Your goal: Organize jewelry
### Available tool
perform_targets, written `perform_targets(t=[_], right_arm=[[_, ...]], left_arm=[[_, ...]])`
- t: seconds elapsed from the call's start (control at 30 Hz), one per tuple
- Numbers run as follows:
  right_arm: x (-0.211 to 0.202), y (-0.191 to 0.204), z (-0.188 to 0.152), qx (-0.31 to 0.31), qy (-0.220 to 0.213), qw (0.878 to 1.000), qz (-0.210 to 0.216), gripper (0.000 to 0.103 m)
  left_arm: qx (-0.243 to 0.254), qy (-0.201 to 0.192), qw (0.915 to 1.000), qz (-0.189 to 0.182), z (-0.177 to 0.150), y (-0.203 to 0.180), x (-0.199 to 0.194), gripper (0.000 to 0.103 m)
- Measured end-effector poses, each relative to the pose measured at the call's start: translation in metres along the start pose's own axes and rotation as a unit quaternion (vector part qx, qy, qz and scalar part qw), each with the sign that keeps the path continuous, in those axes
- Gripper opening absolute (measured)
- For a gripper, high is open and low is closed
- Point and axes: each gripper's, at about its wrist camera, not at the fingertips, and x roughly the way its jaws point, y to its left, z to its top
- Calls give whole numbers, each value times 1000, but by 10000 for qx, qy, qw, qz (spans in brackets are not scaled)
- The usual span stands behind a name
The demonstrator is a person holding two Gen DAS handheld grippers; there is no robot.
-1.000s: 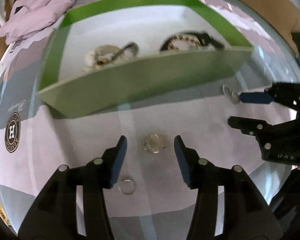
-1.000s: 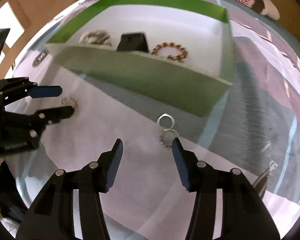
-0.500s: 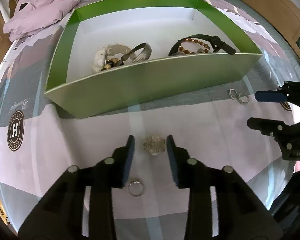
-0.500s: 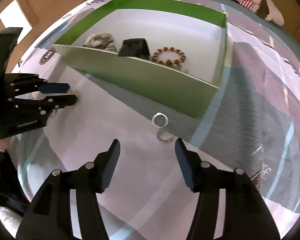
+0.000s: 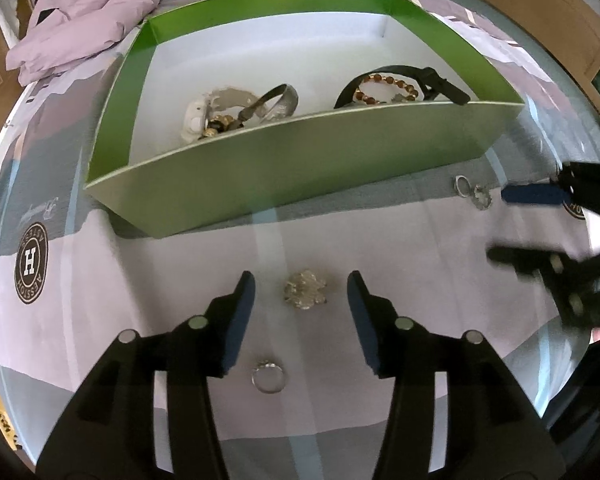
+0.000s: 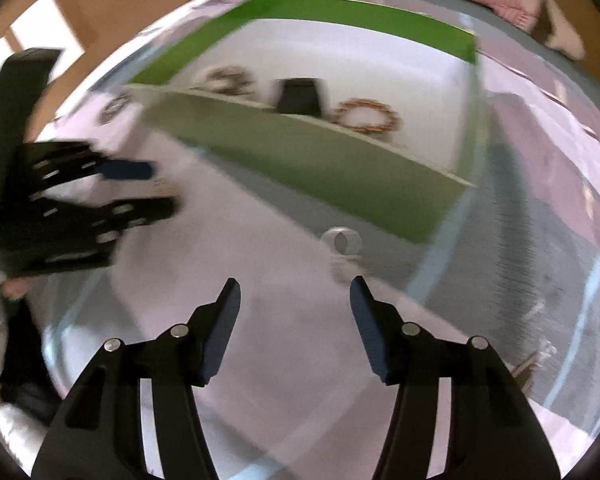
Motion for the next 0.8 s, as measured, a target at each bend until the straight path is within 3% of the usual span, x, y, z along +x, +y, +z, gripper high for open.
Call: perform_targets(t=[0.03,0.1,0.23,0.3,0.4,0.67,0.8], right_arm=[[4,-4,2,120,-58,9996,-238,58],[10,-8,2,220,-80,9993,-291,58],[12,9,1,-125,231,9986,454,58],[7,19,0,-364,185,9976,564,59],[6,19,1,-367,135,9982,464,65],[27,20,6,-284,150,9994,122,64],[30,19,7,-333,19,9994,1,53]], left_arm=[[38,20,10000,5,0,-2,1,48],[77,40,10000,17,-1,-5,4,49],[39,25,10000,9,0,-2,2,51],[-14,6,10000,9,2,1,1,52],[-67,-10,10000,12,4,5,-2,54],[193,156,9996,130,0,-5,11,65],[190,97,9996,174,1,-8,13,65]])
